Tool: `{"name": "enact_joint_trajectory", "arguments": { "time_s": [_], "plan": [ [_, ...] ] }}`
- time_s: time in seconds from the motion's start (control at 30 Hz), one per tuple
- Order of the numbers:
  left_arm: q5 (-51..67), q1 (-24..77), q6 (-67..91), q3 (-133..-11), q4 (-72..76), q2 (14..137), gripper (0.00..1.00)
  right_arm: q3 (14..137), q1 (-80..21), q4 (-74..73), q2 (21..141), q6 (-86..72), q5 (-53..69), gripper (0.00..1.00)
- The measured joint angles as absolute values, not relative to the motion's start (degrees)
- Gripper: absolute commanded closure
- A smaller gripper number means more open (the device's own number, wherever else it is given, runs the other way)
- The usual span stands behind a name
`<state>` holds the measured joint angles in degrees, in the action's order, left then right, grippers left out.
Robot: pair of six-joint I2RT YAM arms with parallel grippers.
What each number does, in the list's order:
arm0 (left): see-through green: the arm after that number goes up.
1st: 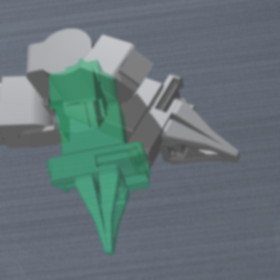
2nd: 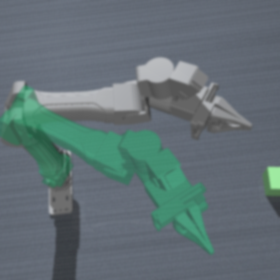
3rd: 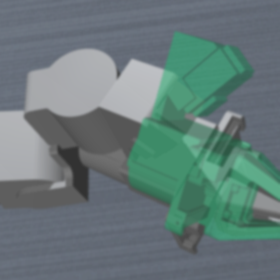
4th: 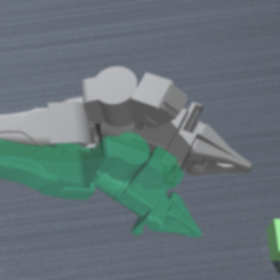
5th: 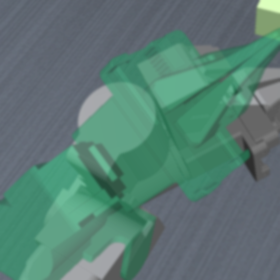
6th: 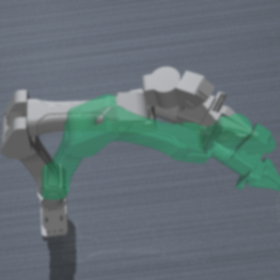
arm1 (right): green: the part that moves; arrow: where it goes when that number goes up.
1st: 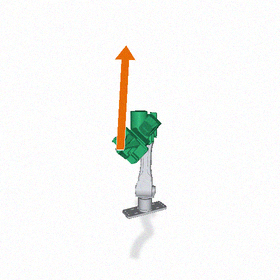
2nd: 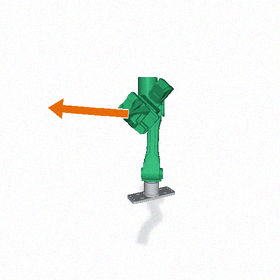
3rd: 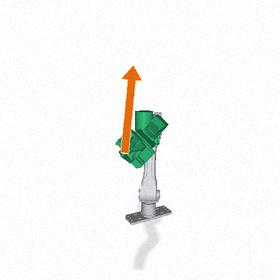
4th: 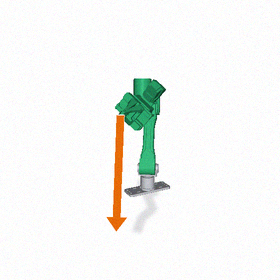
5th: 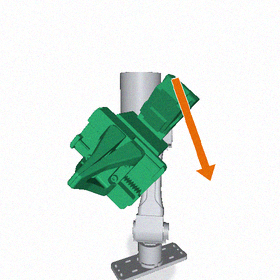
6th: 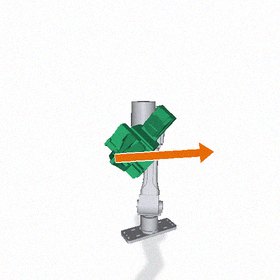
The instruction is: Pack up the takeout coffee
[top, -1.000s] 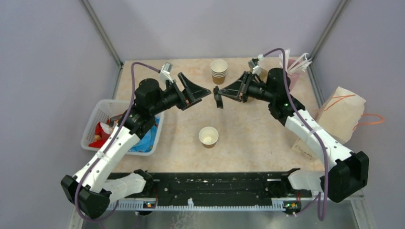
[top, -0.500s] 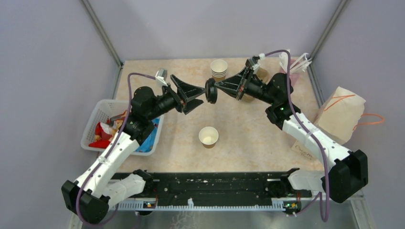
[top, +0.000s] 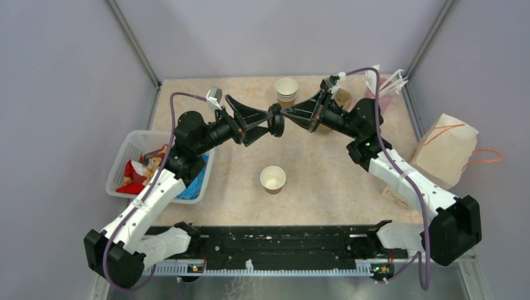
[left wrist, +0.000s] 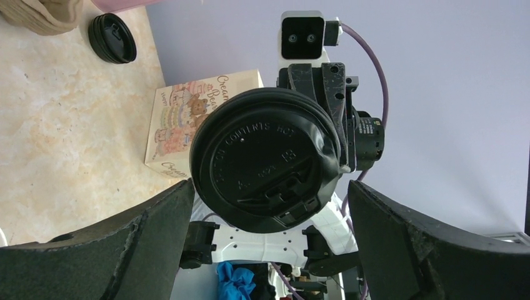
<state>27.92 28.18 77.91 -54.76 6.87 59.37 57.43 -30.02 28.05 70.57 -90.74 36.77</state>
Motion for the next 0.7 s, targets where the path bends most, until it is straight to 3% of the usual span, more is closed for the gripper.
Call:
{"name": "enact_joint_trajectory", "arguments": {
  "time_s": [0.7],
  "plan": [
    [28.3,28.5,78.0,-54.8,7.4,60.4,0.07,56.7,-31.0,28.6,70.8,-91.1,37.8,1.00]
  ]
}}
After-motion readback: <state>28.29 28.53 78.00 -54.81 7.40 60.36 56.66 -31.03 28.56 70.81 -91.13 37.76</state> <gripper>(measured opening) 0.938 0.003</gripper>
